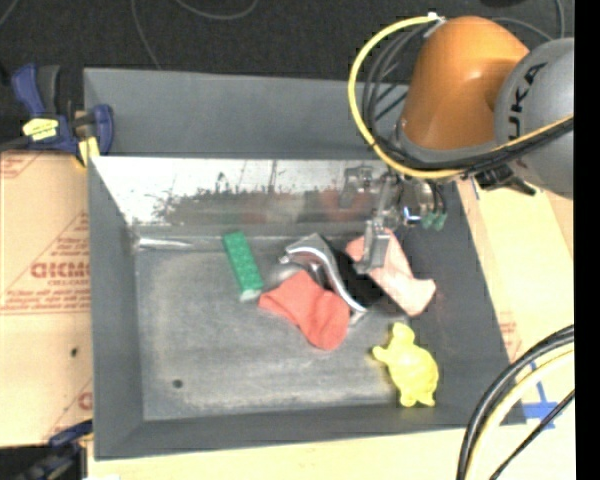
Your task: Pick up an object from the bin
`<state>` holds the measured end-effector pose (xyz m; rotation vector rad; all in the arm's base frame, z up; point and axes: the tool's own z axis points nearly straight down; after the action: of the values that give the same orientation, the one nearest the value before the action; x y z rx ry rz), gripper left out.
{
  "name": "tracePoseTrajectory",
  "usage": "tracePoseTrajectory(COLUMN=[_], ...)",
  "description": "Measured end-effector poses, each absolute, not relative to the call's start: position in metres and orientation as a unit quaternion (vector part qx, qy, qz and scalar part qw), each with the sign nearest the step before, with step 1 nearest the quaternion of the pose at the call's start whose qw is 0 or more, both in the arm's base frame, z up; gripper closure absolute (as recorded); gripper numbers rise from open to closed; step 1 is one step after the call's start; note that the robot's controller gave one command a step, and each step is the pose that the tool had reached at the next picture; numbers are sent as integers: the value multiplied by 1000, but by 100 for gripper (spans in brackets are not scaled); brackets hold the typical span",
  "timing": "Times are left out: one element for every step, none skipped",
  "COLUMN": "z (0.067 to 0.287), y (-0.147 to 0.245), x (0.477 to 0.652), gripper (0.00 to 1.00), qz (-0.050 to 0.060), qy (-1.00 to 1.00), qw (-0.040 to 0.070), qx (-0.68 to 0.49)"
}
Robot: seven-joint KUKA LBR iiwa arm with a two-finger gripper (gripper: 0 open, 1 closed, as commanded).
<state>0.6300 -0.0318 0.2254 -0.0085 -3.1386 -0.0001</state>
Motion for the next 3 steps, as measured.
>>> tracePoseTrajectory(z=[231,162,161], y=[-32,-25,-21], x=[631,598,545], gripper=[0,0,0], qz=[0,1,0], qy=[-1000,-1000,-1000], qw=[-3,-3,-1], qx=[-3,1,-19])
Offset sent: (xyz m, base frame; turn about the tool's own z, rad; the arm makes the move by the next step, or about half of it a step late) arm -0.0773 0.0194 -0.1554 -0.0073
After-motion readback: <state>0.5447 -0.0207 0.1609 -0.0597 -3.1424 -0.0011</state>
